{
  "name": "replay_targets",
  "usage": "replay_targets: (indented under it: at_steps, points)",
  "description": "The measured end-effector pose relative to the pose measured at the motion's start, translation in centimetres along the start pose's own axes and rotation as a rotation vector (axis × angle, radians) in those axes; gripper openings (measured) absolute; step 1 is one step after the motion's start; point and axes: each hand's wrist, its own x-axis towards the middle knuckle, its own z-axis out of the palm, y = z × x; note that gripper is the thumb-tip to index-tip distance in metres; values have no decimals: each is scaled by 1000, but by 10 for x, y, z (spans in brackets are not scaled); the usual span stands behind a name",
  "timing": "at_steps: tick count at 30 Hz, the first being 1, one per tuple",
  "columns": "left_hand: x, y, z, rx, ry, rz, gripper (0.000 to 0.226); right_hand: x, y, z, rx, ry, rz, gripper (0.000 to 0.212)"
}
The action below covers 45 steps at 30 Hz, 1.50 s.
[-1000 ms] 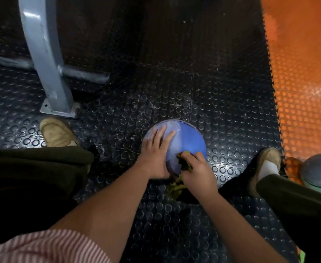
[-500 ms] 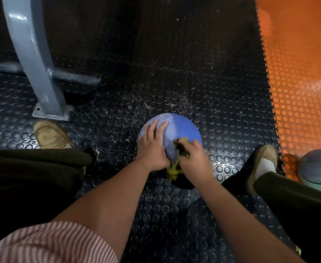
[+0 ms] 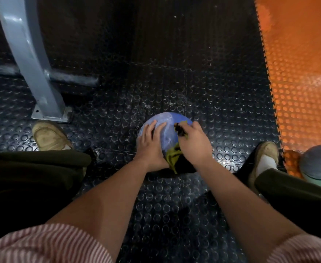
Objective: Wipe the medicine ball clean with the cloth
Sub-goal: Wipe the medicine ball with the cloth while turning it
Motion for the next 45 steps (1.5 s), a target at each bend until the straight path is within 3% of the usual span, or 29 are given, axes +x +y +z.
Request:
replay_targets:
  at_steps: [6, 15, 23, 31, 36, 41, 45]
  points:
    - [8, 5, -8, -32, 2, -7, 120, -84, 23, 34, 112, 13, -83, 52]
    - [8, 1, -12, -18, -69, -88, 129, -22, 6, 9, 43, 63, 3, 39]
    - [4, -1, -13, -63, -58, -117, 126, -77, 22, 24, -85, -78, -272, 44]
    - [6, 5, -7, -95, 3, -140, 109, -38, 0, 16, -48, 42, -95, 40]
    - [7, 3, -13, -113, -49, -133, 117, -84, 12, 34, -38, -138, -160, 48]
    - [-2, -1, -4, -79, -2, -108, 112, -40, -10, 9, -16, 60, -136, 41]
    - [-10, -6, -5, -145, -15, -81, 118, 0, -23, -1, -57, 30, -51, 36]
